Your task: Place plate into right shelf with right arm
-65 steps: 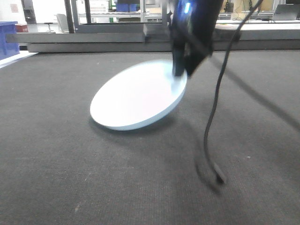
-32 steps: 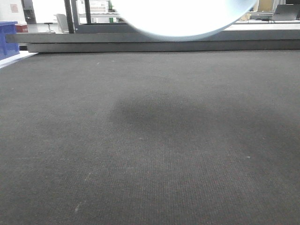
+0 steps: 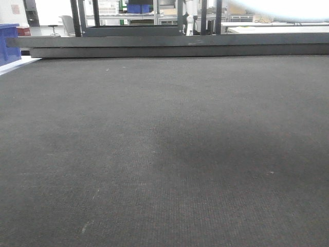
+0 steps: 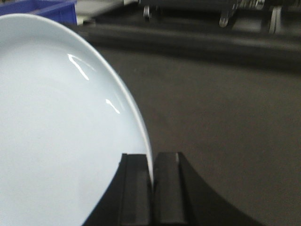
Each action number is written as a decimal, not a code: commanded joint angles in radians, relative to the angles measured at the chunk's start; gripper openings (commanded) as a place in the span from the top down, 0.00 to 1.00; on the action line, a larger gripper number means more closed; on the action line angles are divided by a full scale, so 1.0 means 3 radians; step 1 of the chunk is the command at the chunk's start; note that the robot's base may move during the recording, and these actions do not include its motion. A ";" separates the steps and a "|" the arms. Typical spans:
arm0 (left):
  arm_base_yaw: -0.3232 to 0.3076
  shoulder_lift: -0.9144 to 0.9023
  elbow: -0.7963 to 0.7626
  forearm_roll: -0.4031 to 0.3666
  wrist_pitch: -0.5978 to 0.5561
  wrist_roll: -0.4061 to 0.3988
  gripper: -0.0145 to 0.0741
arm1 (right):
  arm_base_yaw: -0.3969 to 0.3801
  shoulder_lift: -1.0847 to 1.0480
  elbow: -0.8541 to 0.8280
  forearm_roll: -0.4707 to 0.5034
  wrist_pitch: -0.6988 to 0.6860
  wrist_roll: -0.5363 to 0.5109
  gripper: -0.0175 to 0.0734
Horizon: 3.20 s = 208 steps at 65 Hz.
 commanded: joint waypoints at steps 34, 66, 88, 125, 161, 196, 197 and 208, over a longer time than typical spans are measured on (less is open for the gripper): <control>-0.0023 -0.0037 0.0033 -0.0007 -0.0289 -0.0008 0.89 | -0.0005 -0.0180 -0.0086 -0.0104 -0.0518 -0.0025 0.75; -0.0023 -0.0037 0.0033 -0.0007 -0.0289 -0.0008 0.89 | -0.0005 -0.0177 -0.0086 -0.0104 -0.0515 -0.0025 0.75; -0.0023 -0.0037 0.0033 -0.0007 -0.0289 -0.0008 0.89 | -0.0005 -0.0177 -0.0086 -0.0104 -0.0511 -0.0025 0.75; -0.0023 -0.0037 0.0033 -0.0007 -0.0289 -0.0008 0.89 | -0.0005 -0.0177 -0.0086 -0.0104 -0.0507 -0.0025 0.75; -0.0023 -0.0037 0.0033 -0.0007 -0.0289 -0.0008 0.89 | -0.0005 -0.0177 -0.0086 -0.0104 -0.0507 -0.0025 0.75; -0.0023 -0.0037 0.0033 -0.0007 -0.0289 -0.0008 0.89 | -0.0005 -0.0177 -0.0086 -0.0104 -0.0507 -0.0025 0.75; -0.0023 -0.0037 0.0033 -0.0007 -0.0289 -0.0008 0.89 | -0.0005 -0.0177 -0.0086 -0.0104 -0.0507 -0.0025 0.75; -0.0023 -0.0037 0.0033 -0.0007 -0.0289 -0.0008 0.89 | -0.0005 -0.0177 -0.0086 -0.0104 -0.0507 -0.0025 0.75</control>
